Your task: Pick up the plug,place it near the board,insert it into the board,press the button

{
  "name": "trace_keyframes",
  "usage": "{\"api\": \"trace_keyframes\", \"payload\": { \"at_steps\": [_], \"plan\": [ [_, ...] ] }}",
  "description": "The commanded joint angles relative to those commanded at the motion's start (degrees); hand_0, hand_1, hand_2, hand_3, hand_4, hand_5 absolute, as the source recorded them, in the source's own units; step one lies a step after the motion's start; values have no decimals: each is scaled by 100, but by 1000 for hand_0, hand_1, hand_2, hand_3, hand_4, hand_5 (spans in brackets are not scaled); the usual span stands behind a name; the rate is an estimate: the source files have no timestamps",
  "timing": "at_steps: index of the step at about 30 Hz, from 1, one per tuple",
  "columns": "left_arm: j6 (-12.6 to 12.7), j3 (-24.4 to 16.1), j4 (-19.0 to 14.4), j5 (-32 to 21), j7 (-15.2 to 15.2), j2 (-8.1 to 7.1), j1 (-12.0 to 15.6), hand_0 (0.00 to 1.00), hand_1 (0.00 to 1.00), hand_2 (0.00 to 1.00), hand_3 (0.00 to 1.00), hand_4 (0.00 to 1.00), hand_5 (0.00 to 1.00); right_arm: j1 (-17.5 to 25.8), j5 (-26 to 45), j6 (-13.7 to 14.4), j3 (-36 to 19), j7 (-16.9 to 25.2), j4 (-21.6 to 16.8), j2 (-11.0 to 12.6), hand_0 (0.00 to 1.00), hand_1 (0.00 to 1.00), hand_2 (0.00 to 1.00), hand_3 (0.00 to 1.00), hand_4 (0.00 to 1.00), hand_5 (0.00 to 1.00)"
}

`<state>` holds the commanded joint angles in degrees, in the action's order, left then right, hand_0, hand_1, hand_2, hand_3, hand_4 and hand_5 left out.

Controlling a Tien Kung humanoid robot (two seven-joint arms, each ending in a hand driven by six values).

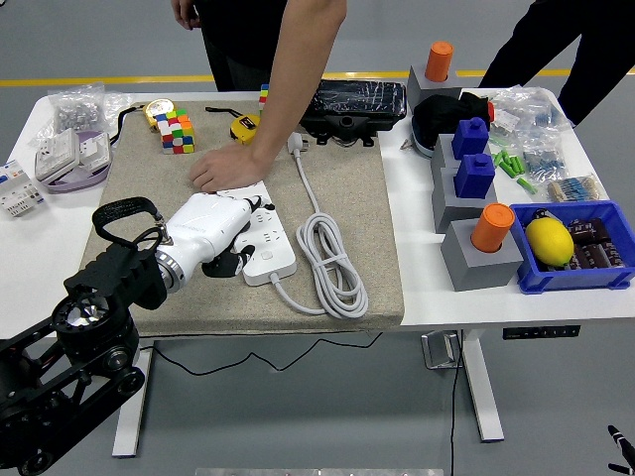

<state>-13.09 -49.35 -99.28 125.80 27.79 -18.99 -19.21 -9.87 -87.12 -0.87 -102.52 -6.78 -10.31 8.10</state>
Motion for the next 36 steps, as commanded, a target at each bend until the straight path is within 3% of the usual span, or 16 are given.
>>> {"api": "trace_keyframes", "payload": {
  "at_steps": [4, 8, 14, 19, 22, 26, 36],
  "plan": [
    [86, 149, 226, -94, -81, 71, -8, 116, 26, 139, 831, 649, 2, -9, -7, 1, -5, -1, 0, -4, 802, 750, 729, 786, 998, 979],
    [262, 153, 749, -118, -246, 213, -14, 117, 25, 138, 835, 658, 2, 2, -15, 0, -10, -3, 0, -12, 802, 750, 729, 786, 998, 978],
    [512, 97, 1213, -145, -404, 323, 19, 117, 27, 139, 825, 668, 2, 15, -34, 1, -29, -3, 0, -11, 802, 750, 729, 786, 998, 978],
    [410, 59, 1253, -180, -402, 353, 45, 117, 27, 139, 825, 668, 2, 16, -29, 0, -23, 2, 0, -10, 802, 750, 729, 786, 998, 978],
    [189, 35, 1233, -211, -330, 350, 66, 118, 27, 139, 801, 664, 2, 12, -26, -3, -20, 6, 0, -11, 802, 750, 729, 786, 998, 977],
    [77, 20, 1199, -229, -290, 322, 58, 121, 27, 139, 766, 663, 2, 5, -25, -4, -16, 7, 0, -10, 802, 750, 729, 786, 998, 978],
    [198, 84, 1276, -234, -356, 326, 52, 122, 28, 140, 772, 667, 2, 26, -19, -2, -2, 1, 0, 1, 802, 750, 729, 786, 998, 977]
  ]
}}
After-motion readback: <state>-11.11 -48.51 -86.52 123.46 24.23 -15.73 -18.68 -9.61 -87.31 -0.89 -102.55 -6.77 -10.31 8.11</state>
